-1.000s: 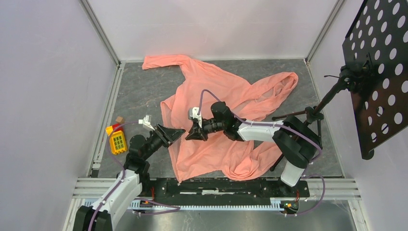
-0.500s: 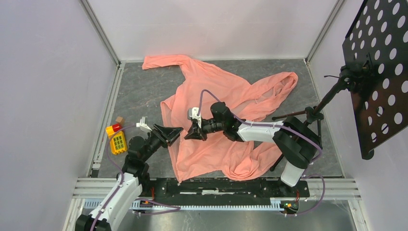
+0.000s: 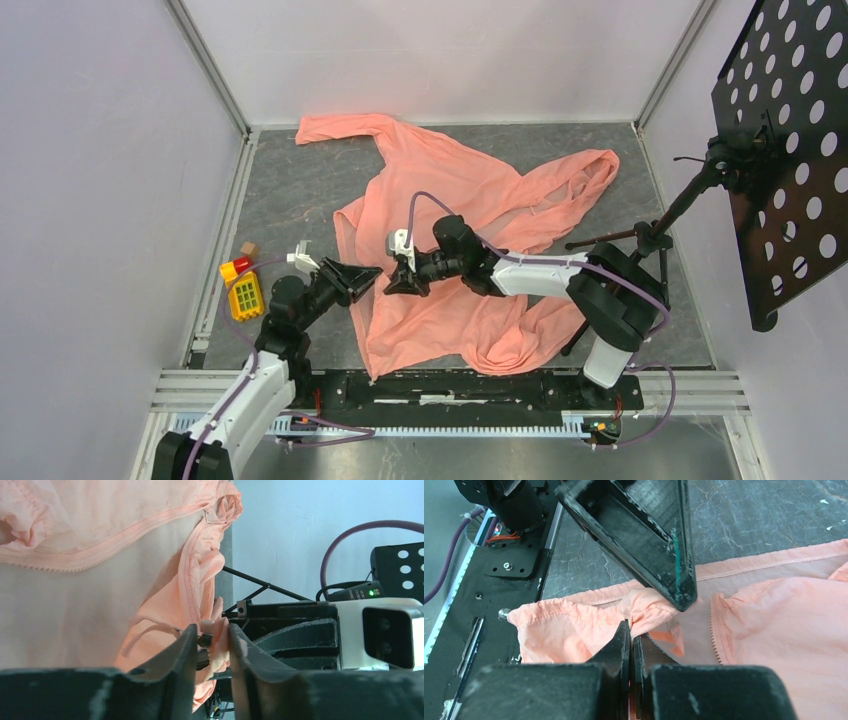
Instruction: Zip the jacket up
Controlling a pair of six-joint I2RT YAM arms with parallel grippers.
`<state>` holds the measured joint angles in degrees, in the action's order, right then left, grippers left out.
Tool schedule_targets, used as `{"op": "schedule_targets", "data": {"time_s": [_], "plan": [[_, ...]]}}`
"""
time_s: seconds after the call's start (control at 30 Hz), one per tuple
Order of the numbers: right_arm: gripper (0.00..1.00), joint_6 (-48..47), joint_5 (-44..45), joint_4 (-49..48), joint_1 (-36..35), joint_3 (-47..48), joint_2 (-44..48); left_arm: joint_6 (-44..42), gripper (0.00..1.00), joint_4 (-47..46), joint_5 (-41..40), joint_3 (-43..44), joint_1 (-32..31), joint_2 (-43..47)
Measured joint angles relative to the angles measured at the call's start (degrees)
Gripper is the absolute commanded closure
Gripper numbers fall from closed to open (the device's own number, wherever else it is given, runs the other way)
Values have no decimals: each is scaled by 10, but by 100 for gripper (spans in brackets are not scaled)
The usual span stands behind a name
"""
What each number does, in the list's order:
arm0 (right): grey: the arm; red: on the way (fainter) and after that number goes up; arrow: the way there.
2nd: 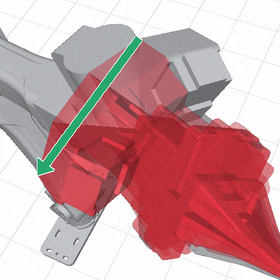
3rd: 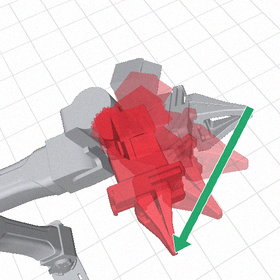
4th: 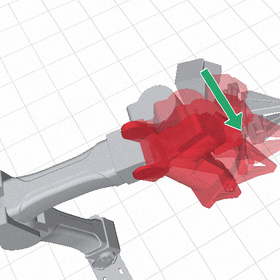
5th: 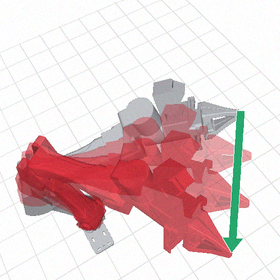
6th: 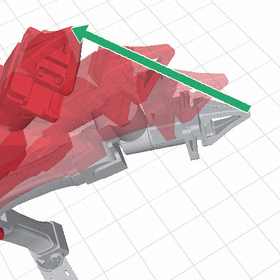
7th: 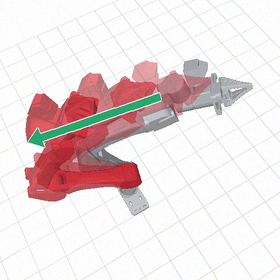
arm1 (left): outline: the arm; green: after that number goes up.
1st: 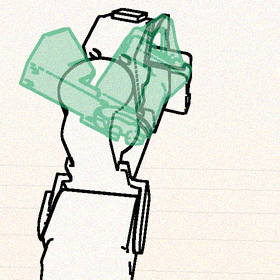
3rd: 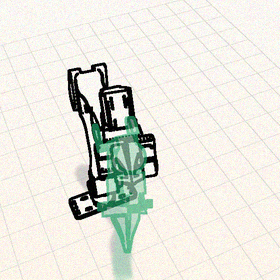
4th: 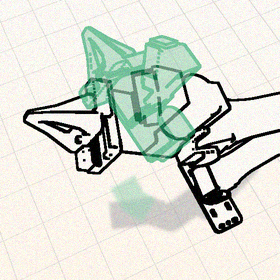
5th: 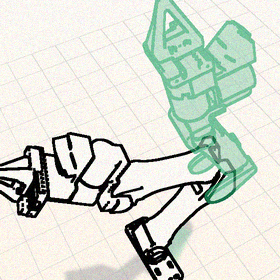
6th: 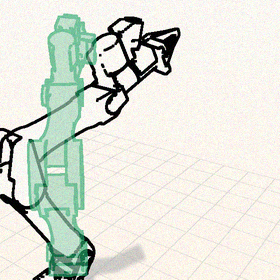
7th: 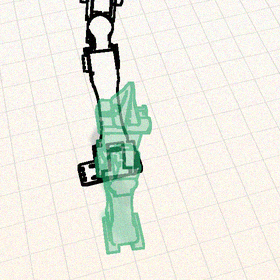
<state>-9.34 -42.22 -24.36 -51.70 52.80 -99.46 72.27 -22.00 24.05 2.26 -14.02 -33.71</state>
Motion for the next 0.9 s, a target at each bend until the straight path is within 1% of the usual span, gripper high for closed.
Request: {"op": "schedule_targets", "data": {"time_s": [0.03,0.1,0.17,0.2,0.27,0.33,0.47,0.63,0.77,0.83,0.87,0.9], "plan": [[85,-2,3,3,-2,1,0,-3,75,1,0,4,0,-5],[78,-6,10,15,-6,4,0,-14,81,4,1,13,0,-19],[58,-4,16,25,-7,7,0,-32,89,4,3,18,0,-31],[51,2,17,28,-7,7,1,-38,93,3,5,19,0,-35],[36,15,21,37,-5,7,5,-63,97,-1,14,20,0,-45],[26,32,20,49,0,7,13,-82,98,-13,22,20,0,-53],[19,89,2,51,37,7,28,-122,98,-44,60,20,0,-59],[19,152,-18,41,91,7,33,-148,98,-56,88,20,0,-33],[24,209,-30,27,97,7,24,-152,98,-46,93,19,0,7],[27,242,-38,11,97,7,16,-153,98,-7,88,20,0,30],[29,262,-43,0,97,6,10,-153,98,15,85,20,0,40],[34,280,-46,-14,97,4,6,-152,98,40,82,21,0,45]]}}
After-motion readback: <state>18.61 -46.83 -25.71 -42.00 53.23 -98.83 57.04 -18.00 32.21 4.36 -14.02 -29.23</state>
